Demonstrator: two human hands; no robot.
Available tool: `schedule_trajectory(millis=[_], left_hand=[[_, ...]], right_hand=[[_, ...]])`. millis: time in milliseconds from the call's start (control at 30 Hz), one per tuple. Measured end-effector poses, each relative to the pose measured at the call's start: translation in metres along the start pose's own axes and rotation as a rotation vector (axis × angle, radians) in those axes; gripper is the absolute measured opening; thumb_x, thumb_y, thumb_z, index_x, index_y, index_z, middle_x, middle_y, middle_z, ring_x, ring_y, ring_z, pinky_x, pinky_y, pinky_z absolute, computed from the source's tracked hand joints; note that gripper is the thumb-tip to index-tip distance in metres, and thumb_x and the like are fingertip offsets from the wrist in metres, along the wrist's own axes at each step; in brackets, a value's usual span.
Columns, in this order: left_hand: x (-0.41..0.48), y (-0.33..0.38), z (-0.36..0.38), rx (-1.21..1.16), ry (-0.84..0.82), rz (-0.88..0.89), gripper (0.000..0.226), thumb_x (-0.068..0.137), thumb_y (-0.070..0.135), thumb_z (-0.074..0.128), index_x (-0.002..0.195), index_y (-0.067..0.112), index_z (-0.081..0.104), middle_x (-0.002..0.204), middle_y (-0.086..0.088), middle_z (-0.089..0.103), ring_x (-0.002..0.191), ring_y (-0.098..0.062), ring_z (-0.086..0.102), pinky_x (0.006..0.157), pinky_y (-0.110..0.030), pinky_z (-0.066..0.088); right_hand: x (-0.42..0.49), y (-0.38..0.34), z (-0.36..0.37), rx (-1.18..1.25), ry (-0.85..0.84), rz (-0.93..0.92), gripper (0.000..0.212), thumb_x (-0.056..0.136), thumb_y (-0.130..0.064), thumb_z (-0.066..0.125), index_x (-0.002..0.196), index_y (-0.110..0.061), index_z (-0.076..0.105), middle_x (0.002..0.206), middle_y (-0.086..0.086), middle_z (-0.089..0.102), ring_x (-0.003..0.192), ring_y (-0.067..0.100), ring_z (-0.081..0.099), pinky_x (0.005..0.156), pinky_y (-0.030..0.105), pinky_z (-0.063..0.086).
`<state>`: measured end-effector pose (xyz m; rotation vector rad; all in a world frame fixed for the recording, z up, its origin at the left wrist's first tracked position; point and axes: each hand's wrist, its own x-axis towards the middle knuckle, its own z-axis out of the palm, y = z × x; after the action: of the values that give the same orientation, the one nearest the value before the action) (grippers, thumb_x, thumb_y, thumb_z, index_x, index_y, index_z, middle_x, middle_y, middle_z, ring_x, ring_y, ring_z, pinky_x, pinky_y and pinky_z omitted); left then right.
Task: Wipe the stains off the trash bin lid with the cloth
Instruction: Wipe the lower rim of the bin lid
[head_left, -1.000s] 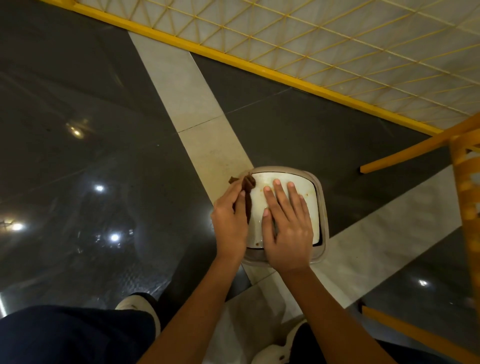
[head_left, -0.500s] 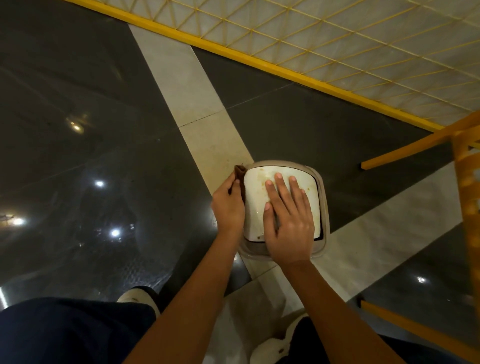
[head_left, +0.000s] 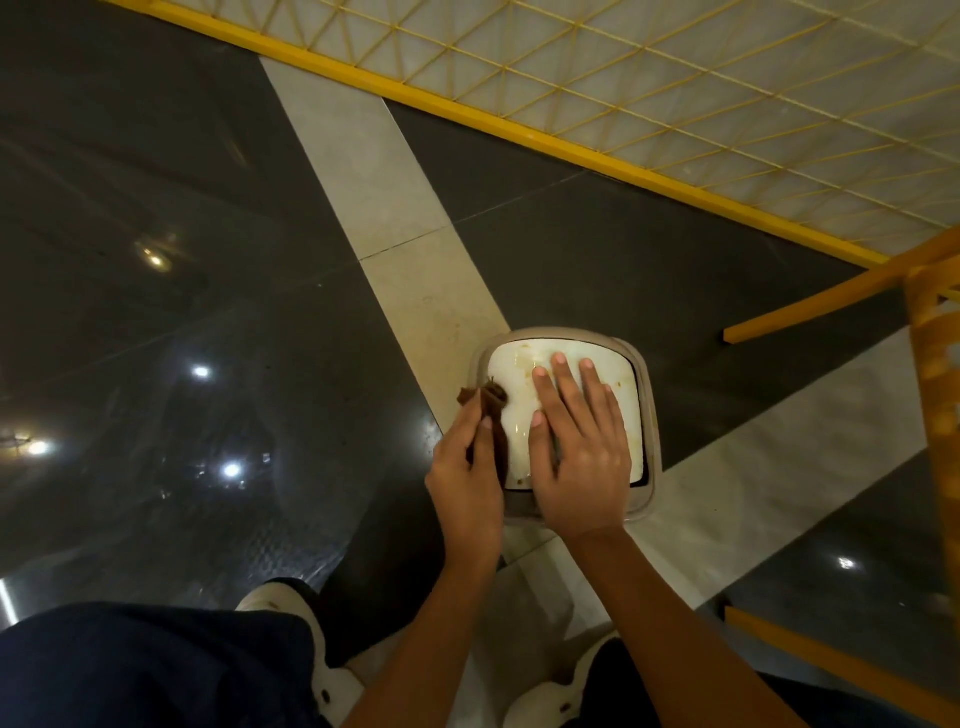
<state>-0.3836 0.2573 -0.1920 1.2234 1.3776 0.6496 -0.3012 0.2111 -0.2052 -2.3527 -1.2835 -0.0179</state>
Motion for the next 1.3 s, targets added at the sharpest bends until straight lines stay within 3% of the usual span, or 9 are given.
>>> schedule_trajectory(millis=[167, 267, 433, 533, 700, 867, 1033, 1167, 1300], left_hand=[[0.015, -0.001, 0.003, 0.021, 0.027, -0.119, 0.03, 0.094, 0.017, 0.05, 0.123, 0.017, 0.059, 0.12, -0.001, 0.063, 0.111, -0.013, 0.057, 0.099, -0.028, 0.044], [0.0, 0.006, 0.004, 0.015, 0.034, -0.044, 0.031, 0.094, 0.016, 0.05, 0.123, 0.018, 0.058, 0.124, 0.002, 0.06, 0.116, -0.008, 0.053, 0.099, -0.021, 0.04], [-0.023, -0.004, 0.0, 0.037, 0.074, -0.029, 0.032, 0.092, 0.014, 0.051, 0.124, 0.017, 0.057, 0.126, -0.004, 0.059, 0.119, -0.015, 0.053, 0.102, -0.031, 0.043], [-0.007, -0.001, 0.005, -0.028, 0.082, -0.128, 0.032, 0.094, 0.014, 0.05, 0.125, 0.017, 0.056, 0.124, -0.003, 0.06, 0.117, -0.014, 0.055, 0.101, -0.026, 0.042], [-0.049, -0.005, 0.0, 0.029, 0.086, 0.008, 0.035, 0.092, 0.011, 0.051, 0.123, 0.027, 0.051, 0.13, -0.001, 0.055, 0.123, -0.012, 0.048, 0.091, -0.001, 0.036], [-0.031, -0.01, 0.009, -0.037, 0.131, -0.109, 0.033, 0.093, 0.014, 0.05, 0.124, 0.024, 0.054, 0.128, -0.003, 0.057, 0.12, -0.013, 0.051, 0.101, -0.023, 0.042], [-0.056, -0.011, 0.0, 0.093, 0.062, 0.066, 0.037, 0.09, 0.01, 0.053, 0.121, 0.03, 0.047, 0.132, 0.004, 0.049, 0.113, 0.028, 0.031, 0.088, 0.008, 0.027], [-0.04, -0.011, 0.003, 0.014, 0.118, -0.055, 0.034, 0.092, 0.013, 0.051, 0.123, 0.026, 0.054, 0.13, -0.004, 0.053, 0.113, 0.0, 0.049, 0.093, -0.006, 0.038], [-0.057, -0.008, 0.001, 0.079, 0.069, 0.046, 0.038, 0.09, 0.011, 0.053, 0.122, 0.031, 0.047, 0.131, 0.007, 0.046, 0.112, 0.014, 0.037, 0.083, 0.01, 0.028]], right_hand=[[0.002, 0.0, 0.0, -0.001, 0.001, -0.001, 0.048, 0.099, -0.036, 0.022, 0.137, -0.018, 0.044, 0.145, 0.003, 0.041, 0.139, 0.023, 0.029, 0.111, 0.048, 0.029], [0.0, 0.001, 0.001, -0.003, 0.008, -0.008, 0.046, 0.098, -0.034, 0.025, 0.137, -0.018, 0.044, 0.145, 0.002, 0.041, 0.139, 0.022, 0.029, 0.111, 0.047, 0.028], [0.001, 0.001, 0.0, 0.014, 0.012, -0.009, 0.046, 0.098, -0.034, 0.024, 0.137, -0.018, 0.043, 0.145, 0.003, 0.041, 0.139, 0.023, 0.029, 0.111, 0.047, 0.028], [0.001, 0.001, 0.0, 0.008, 0.012, -0.011, 0.046, 0.098, -0.033, 0.026, 0.137, -0.017, 0.044, 0.145, 0.003, 0.041, 0.139, 0.023, 0.029, 0.111, 0.047, 0.028], [0.001, 0.0, 0.0, 0.014, 0.016, -0.006, 0.046, 0.098, -0.033, 0.026, 0.136, -0.017, 0.045, 0.144, 0.003, 0.042, 0.138, 0.024, 0.03, 0.109, 0.049, 0.031], [0.001, 0.002, 0.0, 0.006, 0.015, -0.014, 0.045, 0.097, -0.031, 0.03, 0.137, -0.016, 0.045, 0.144, 0.003, 0.041, 0.139, 0.023, 0.029, 0.11, 0.048, 0.029], [0.0, 0.0, 0.0, 0.006, 0.003, 0.0, 0.046, 0.097, -0.032, 0.028, 0.137, -0.016, 0.045, 0.145, 0.003, 0.041, 0.139, 0.024, 0.029, 0.11, 0.049, 0.03], [0.001, 0.0, 0.0, 0.01, 0.011, -0.004, 0.045, 0.097, -0.031, 0.028, 0.136, -0.016, 0.046, 0.144, 0.003, 0.042, 0.139, 0.024, 0.029, 0.109, 0.049, 0.03], [0.0, 0.001, 0.0, 0.002, 0.003, -0.006, 0.045, 0.097, -0.032, 0.027, 0.137, -0.017, 0.044, 0.145, 0.003, 0.04, 0.139, 0.023, 0.028, 0.109, 0.049, 0.03]])
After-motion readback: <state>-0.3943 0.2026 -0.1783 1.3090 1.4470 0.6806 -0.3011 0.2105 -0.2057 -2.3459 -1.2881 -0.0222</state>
